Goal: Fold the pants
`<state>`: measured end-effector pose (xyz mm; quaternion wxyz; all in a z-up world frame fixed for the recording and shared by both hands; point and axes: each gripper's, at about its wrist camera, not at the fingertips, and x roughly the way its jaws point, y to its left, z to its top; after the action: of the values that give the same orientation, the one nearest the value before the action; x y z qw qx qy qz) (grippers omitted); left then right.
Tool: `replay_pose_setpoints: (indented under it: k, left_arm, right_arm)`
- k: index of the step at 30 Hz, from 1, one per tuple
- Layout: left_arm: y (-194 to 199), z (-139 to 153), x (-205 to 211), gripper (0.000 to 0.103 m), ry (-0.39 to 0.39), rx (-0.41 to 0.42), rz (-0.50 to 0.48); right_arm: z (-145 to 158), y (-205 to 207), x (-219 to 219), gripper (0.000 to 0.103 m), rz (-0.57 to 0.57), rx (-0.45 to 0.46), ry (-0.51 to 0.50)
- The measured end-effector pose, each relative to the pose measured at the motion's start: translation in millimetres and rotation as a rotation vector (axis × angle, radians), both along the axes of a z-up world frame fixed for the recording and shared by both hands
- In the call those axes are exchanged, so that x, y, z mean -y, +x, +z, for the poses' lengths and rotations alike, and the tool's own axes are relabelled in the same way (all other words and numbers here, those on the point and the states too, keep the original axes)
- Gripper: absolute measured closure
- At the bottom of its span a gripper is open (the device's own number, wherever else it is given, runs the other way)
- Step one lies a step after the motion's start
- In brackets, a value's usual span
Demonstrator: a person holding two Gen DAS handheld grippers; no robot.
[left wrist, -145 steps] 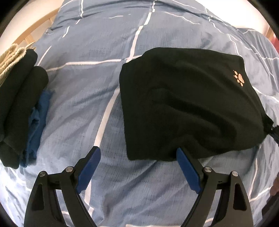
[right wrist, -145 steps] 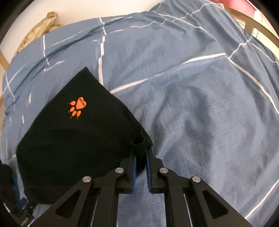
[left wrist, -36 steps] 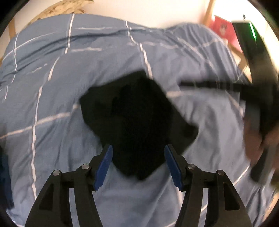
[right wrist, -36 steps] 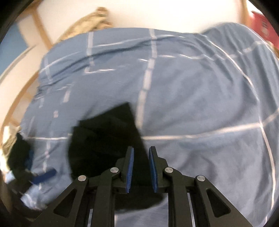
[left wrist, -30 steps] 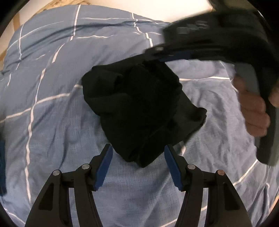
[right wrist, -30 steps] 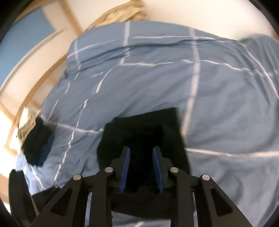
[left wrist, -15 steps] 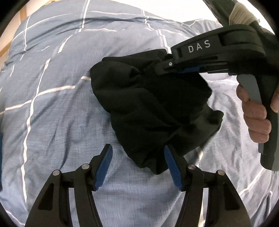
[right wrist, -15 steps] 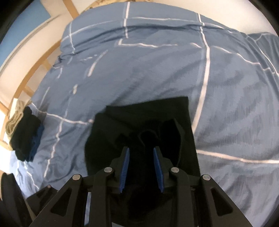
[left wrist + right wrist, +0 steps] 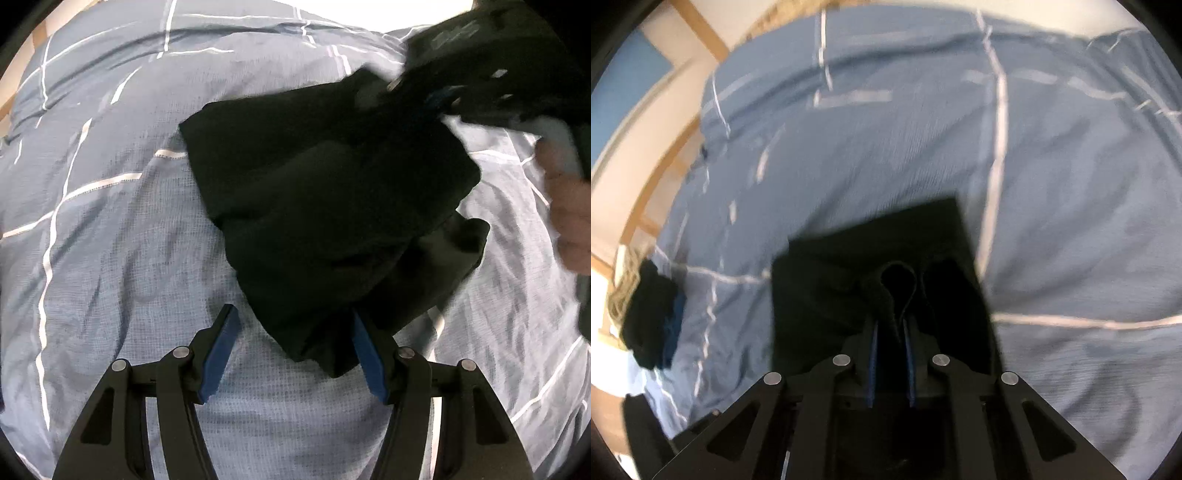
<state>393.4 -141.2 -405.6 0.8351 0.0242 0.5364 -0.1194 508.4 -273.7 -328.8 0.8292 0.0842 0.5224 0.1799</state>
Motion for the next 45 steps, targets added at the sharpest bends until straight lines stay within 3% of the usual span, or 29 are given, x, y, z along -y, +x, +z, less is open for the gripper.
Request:
replay_pose_setpoints:
  k: [4,6,10,11,14,15,21,24,26,28,31,34,42,45]
  left_arm:
    - [-1,-3,12,0.043,0.011,-0.012,-0.002]
    - [-2,-3,19,0.043,0.013,-0.016,-0.003]
    - [2,-6,26,0.042,0.017,-0.023,-0.003]
    - [2,-6,27,0.042,0.017,-0.023,-0.003]
    - [2,-5,28,0.041,0.019,-0.022,-0.005]
    - [2,-5,28,0.041,0.019,-0.022,-0.004]
    - [-4,-4,29,0.044,0.031,-0.002,0.010]
    - [-16,-1,24,0.043,0.042,-0.017,0.048]
    - [-24,1,21,0.041,0.051,-0.049,0.052]
    - [-32,9,15,0.038,0.053,-0.058,0.040]
    - [-50,31,4,0.028,0.048,-0.036,0.023]
    - [-57,51,-8,0.025,0.054,-0.007,0.034]
    - [-4,77,-57,0.025,0.000,0.046,0.056]
    - [21,82,-62,0.025,0.018,0.077,0.009]
  right_arm:
    - [21,-6,24,0.090,-0.069,0.063,0.024]
    - [13,-3,33,0.090,-0.089,0.051,-0.020]
    - [-13,5,50,0.089,-0.143,-0.022,0.014]
    - [-15,5,52,0.086,-0.153,-0.021,0.004]
    - [-20,5,57,0.056,-0.200,-0.023,-0.024]
    - [-23,4,60,0.050,-0.218,-0.026,-0.024]
    - [-40,8,71,0.050,-0.238,-0.095,0.067]
    - [-36,3,70,0.049,-0.244,-0.077,0.043]
    - [-29,-5,67,0.040,-0.252,-0.053,-0.013]
    - [-21,-18,68,0.040,-0.275,-0.026,-0.075]
    - [-4,-38,68,0.040,-0.313,0.026,-0.151]
    - [13,-62,67,0.032,-0.352,0.060,-0.159]
    - [18,-114,57,0.024,-0.497,0.033,-0.013]
    - [13,-126,54,0.024,-0.584,0.046,0.021]
